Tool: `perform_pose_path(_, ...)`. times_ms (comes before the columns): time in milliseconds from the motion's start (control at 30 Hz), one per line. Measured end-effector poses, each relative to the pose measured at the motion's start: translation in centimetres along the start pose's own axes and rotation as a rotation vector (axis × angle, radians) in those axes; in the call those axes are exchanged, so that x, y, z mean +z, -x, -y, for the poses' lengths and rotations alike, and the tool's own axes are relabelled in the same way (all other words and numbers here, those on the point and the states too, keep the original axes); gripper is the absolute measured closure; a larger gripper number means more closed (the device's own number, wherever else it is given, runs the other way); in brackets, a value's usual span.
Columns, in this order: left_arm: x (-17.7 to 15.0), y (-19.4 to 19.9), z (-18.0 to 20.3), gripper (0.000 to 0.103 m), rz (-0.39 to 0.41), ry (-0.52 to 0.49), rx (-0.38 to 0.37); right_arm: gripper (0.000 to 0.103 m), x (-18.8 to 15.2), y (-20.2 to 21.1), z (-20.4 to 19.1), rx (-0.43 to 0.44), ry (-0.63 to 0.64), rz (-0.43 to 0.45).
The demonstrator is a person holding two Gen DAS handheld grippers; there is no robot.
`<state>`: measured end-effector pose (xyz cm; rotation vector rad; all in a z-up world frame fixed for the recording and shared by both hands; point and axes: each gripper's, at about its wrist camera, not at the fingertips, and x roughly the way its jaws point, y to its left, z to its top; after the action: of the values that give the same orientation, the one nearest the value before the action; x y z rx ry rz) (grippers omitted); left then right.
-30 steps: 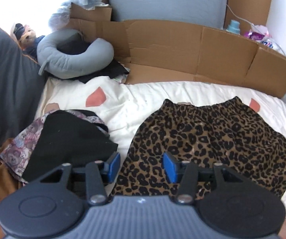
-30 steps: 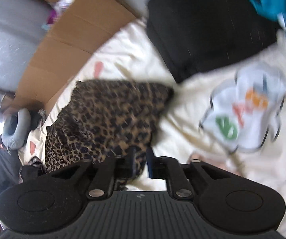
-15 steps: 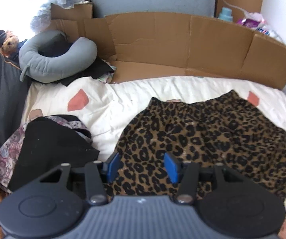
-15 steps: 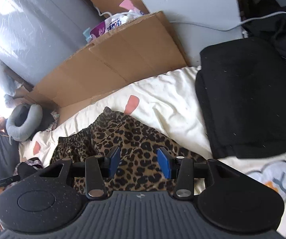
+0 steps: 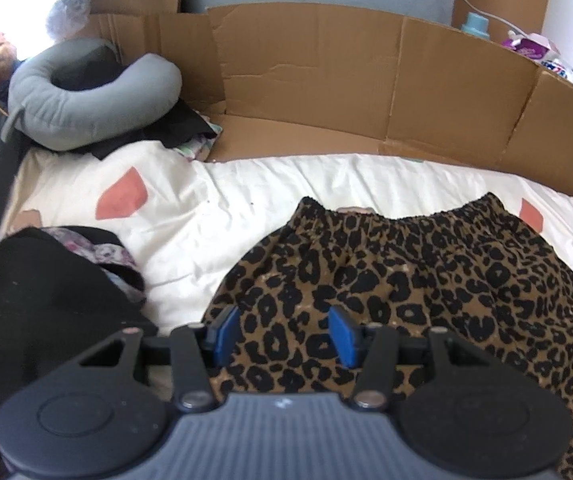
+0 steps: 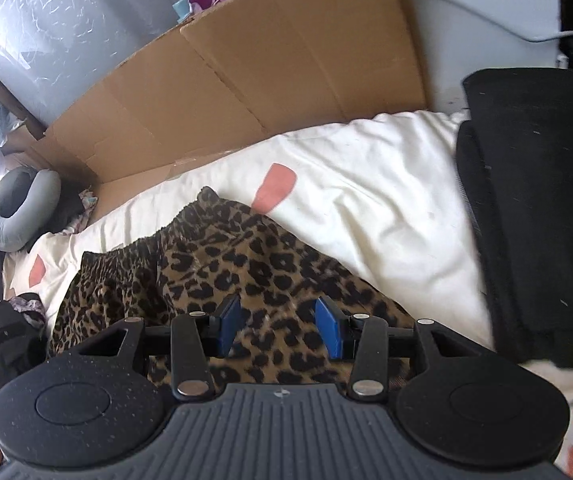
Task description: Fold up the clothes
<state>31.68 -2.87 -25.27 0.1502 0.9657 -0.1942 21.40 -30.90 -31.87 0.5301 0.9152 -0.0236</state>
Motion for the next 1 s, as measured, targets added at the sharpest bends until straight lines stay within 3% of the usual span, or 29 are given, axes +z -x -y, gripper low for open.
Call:
perform_pose_path(400, -2.0, -3.6, 0.6, 0.050, 0.039, -0.005, 0.004, 0.054, -0.8, -6.8, -1.9, 0.024, 0.072, -0.020)
perform_pose_path(833, -5.1, -6.4, 0.7, 0.051, -0.058, -0.027, -0.004, 0.054, -2.7, -8.7, -1.2, -0.057, 0.229, -0.049)
perform_pose_path(1000, -4.8, -6.3, 0.3, 0.051, -0.044, 0.002, 0.004, 0.054, -2.1, -8.7, -1.0, -0.078, 0.242, -0.046)
